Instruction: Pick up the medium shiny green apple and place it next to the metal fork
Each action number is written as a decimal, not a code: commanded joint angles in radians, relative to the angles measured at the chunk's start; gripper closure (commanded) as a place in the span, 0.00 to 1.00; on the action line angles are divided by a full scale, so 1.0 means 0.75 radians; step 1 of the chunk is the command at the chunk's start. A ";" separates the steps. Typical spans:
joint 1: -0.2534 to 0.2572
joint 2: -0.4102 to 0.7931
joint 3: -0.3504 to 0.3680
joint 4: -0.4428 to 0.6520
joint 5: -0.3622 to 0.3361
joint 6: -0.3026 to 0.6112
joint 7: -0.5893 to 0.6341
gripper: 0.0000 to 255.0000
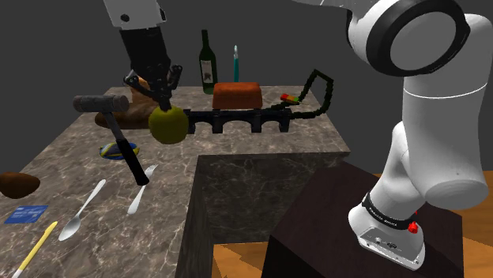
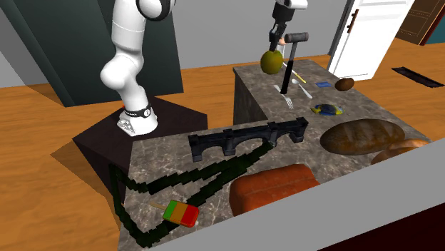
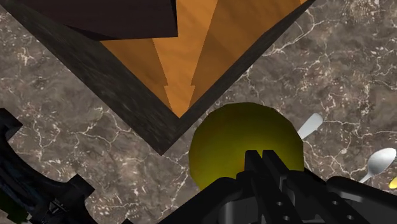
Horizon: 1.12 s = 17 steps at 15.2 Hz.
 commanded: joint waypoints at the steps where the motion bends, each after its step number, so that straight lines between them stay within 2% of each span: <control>1: 0.008 0.007 0.003 -0.014 -0.001 0.023 0.010 1.00; 17: 0.003 -0.046 0.000 -0.384 0.004 0.339 -0.016 1.00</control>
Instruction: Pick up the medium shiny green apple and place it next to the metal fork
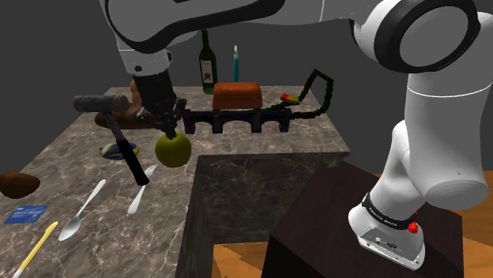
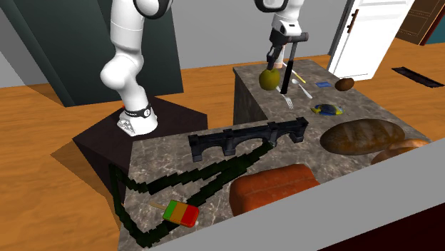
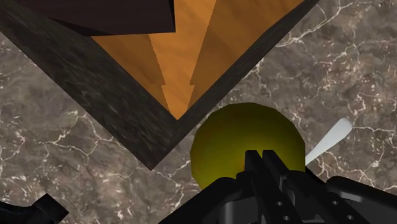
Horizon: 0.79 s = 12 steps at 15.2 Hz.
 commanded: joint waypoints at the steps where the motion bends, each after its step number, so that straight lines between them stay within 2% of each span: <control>1: 0.001 -0.004 0.000 -0.041 0.001 0.038 -0.002 1.00; 12: 0.001 0.020 -0.001 -0.202 0.001 0.223 -0.016 1.00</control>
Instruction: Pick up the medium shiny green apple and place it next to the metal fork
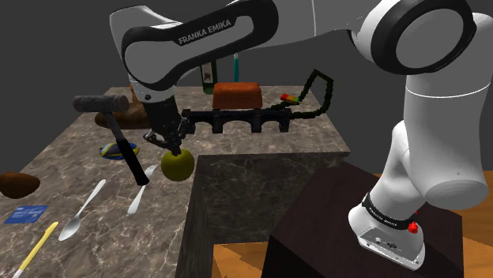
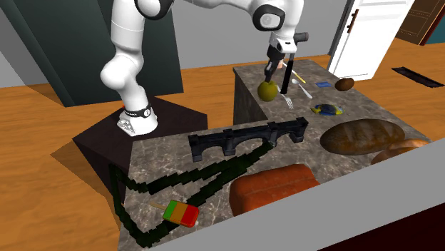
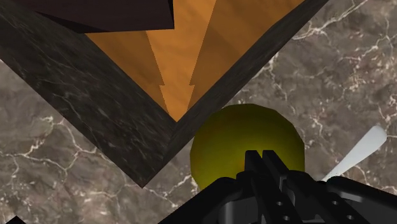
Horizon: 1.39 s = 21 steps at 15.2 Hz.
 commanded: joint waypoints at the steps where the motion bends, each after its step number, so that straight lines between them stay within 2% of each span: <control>1: -0.002 0.007 -0.001 -0.027 0.000 0.035 -0.005 1.00; 10: -0.002 0.011 -0.001 -0.039 0.000 0.050 -0.007 1.00; 11: -0.002 0.011 -0.001 -0.039 0.000 0.050 -0.007 0.00; 16: -0.002 0.011 -0.001 -0.039 0.000 0.050 -0.007 0.00; 20: -0.008 0.008 -0.004 0.126 -0.002 -0.118 -0.003 0.00; 21: -0.008 0.008 -0.004 0.126 -0.002 -0.118 -0.003 0.00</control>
